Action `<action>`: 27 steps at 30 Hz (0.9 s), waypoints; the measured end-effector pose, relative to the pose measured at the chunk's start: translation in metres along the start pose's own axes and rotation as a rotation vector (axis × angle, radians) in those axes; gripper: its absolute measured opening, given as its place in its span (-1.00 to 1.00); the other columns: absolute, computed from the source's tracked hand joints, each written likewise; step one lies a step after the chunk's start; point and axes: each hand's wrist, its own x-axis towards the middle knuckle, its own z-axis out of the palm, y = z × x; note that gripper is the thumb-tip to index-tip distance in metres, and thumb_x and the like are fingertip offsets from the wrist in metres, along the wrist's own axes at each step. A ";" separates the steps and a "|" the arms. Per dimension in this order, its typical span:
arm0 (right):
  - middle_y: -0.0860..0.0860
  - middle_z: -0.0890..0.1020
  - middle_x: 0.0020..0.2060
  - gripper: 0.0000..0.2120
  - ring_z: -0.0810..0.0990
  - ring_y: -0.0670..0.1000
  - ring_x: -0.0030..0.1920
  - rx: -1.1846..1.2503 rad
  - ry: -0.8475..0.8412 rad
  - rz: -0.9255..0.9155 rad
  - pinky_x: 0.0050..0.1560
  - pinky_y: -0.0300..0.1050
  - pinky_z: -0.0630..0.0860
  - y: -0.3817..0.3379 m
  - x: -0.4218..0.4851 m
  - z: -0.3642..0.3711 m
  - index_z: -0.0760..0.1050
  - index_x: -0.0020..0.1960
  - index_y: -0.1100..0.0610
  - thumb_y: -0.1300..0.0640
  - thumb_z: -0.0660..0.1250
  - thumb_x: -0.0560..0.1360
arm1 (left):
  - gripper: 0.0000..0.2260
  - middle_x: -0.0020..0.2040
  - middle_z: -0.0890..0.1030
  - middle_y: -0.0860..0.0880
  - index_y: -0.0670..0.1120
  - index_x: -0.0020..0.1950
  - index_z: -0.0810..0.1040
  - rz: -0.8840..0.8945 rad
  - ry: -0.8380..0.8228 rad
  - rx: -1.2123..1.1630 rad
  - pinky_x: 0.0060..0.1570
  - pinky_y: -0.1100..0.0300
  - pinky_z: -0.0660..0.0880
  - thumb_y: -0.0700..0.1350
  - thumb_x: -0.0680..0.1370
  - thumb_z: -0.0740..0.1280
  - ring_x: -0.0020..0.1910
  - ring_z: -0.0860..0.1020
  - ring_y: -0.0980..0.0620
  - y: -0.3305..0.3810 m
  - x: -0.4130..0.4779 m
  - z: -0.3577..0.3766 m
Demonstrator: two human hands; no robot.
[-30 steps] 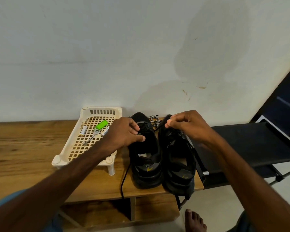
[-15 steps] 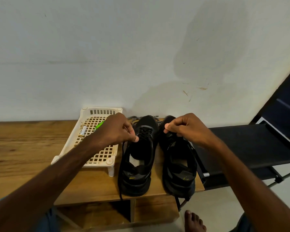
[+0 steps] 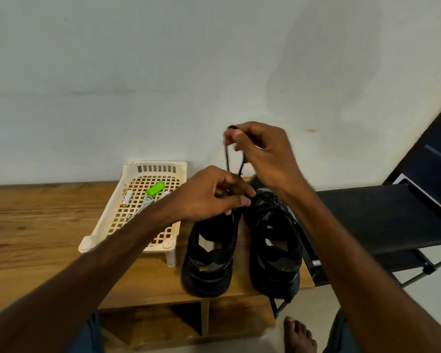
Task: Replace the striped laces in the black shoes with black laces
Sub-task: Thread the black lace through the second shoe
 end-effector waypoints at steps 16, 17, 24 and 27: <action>0.01 0.77 -0.04 -0.81 0.74 -0.03 0.04 0.054 -0.478 0.181 0.13 -0.19 0.62 0.027 -0.004 0.002 0.68 0.13 0.22 0.13 0.44 0.59 | -0.80 -0.05 0.74 -0.10 -0.10 0.28 0.53 0.060 0.419 -0.362 -0.47 0.24 0.42 -0.19 0.66 0.32 -0.40 0.53 0.04 -0.020 0.001 -0.033; 0.02 0.77 -0.10 -0.84 0.75 -0.02 -0.01 0.067 -0.458 0.173 0.06 -0.25 0.61 0.027 -0.006 0.002 0.69 0.06 0.25 0.15 0.45 0.58 | -0.80 -0.01 0.74 -0.11 -0.10 0.29 0.54 0.071 0.423 -0.419 -0.46 0.24 0.43 -0.17 0.66 0.31 -0.38 0.53 0.03 -0.019 0.002 -0.035; -0.08 0.24 -0.46 -0.73 0.24 -0.08 -0.47 0.743 -0.069 0.375 -0.44 -0.20 0.35 0.019 0.000 -0.009 0.63 -0.07 0.15 -0.01 0.29 0.66 | -0.72 -0.09 0.74 -0.18 -0.20 0.17 0.59 -0.103 0.265 -0.450 -0.37 0.19 0.59 -0.08 0.74 0.14 -0.32 0.69 -0.11 -0.023 -0.001 -0.041; -0.08 0.17 -0.46 -0.58 0.10 -0.10 -0.48 0.773 0.010 0.449 -0.54 -0.24 0.13 0.025 0.002 -0.022 0.63 -0.21 0.09 -0.15 0.24 0.64 | -0.83 -0.18 0.75 -0.02 -0.14 0.11 0.66 -0.152 0.236 -0.080 -0.38 0.28 0.54 -0.13 0.67 0.29 -0.35 0.68 0.05 -0.039 -0.001 -0.027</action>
